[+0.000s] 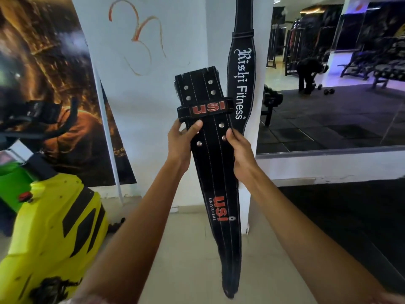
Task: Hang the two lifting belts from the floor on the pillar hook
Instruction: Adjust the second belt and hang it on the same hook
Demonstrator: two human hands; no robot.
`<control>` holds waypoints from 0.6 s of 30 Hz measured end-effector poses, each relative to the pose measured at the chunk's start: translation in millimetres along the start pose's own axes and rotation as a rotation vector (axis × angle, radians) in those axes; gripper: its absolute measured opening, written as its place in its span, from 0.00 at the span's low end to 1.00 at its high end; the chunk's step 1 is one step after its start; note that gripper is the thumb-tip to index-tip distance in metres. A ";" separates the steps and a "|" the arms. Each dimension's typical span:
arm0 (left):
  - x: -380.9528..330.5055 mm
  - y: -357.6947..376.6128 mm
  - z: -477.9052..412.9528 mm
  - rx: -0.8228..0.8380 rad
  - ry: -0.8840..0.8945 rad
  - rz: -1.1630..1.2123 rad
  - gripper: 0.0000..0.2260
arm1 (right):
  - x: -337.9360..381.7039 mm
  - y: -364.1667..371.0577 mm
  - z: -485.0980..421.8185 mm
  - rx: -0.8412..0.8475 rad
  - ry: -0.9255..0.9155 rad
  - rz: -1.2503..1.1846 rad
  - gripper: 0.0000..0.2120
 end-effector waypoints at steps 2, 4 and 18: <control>43.2 -18.1 27.6 0.124 -0.055 -0.162 0.09 | -6.4 -2.6 -5.2 -0.013 0.017 -0.027 0.09; 90.1 -39.1 68.2 0.257 -0.175 -0.439 0.07 | -7.9 -5.8 -9.8 -0.054 0.039 -0.036 0.09; 145.6 -90.8 90.3 0.466 -0.408 -0.710 0.04 | -27.5 -9.1 -5.5 -0.032 0.082 -0.030 0.19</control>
Point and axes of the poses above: each hand's wrist, its own z-axis away from the middle knuckle, its own y-axis out of the palm, x = y × z, the point moved 1 cm from there along -z, towards the middle knuckle, and after that the axes turned 11 degrees about -x, right-handed, at the moved point
